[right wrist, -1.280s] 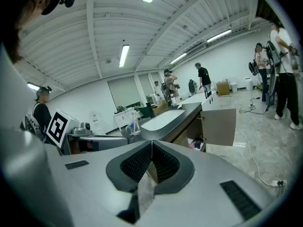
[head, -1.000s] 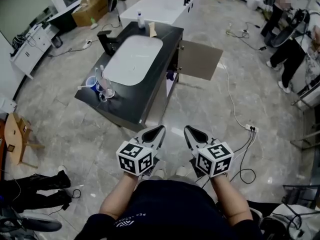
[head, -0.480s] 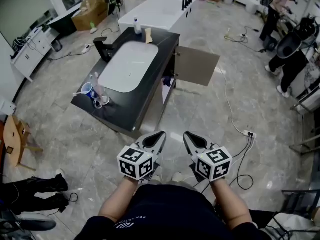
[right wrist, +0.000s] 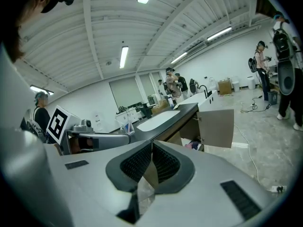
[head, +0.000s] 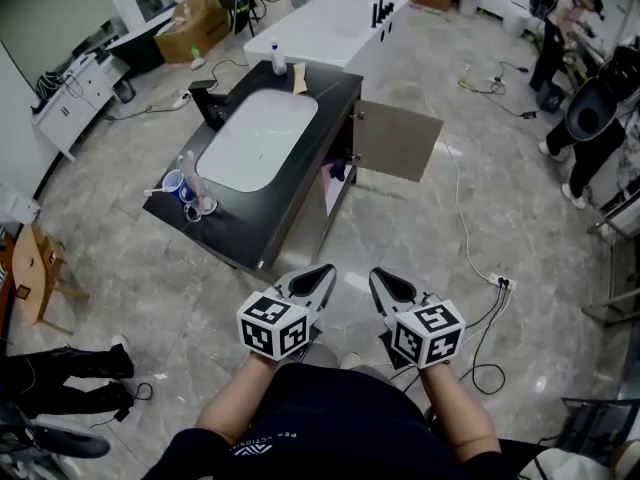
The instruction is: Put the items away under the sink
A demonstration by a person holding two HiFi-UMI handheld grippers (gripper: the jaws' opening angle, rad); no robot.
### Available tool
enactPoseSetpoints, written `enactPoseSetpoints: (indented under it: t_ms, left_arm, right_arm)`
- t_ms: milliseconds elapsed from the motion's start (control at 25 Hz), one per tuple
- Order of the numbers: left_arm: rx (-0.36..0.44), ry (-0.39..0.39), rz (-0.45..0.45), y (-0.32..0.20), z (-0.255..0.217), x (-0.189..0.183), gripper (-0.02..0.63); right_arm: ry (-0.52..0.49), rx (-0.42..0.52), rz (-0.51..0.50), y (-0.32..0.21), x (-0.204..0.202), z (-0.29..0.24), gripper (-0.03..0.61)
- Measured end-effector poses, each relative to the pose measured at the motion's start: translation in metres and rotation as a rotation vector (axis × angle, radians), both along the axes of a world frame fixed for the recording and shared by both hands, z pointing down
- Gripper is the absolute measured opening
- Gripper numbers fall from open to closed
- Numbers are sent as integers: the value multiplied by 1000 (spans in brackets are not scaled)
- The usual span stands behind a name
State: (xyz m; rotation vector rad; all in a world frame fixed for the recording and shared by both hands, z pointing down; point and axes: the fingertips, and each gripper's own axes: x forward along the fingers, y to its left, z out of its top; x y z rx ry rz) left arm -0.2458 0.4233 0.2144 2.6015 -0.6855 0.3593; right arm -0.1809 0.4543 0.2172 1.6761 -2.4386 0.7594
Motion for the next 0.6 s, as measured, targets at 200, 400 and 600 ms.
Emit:
enactPoseSetpoints:
  t_ms: [200,400,600]
  left_arm:
    - [5,-10,-3,-9,-2,8,15]
    - [18,-8,-7,-36,-1,16,15]
    - [-9,9,0,-70,3,33,15]
  right_arm:
    - [-3,10,1,-8,9,0,37]
    - [-10,2,-7,-31,14,6,37]
    - [-5,-9,5,-62,29,5,37]
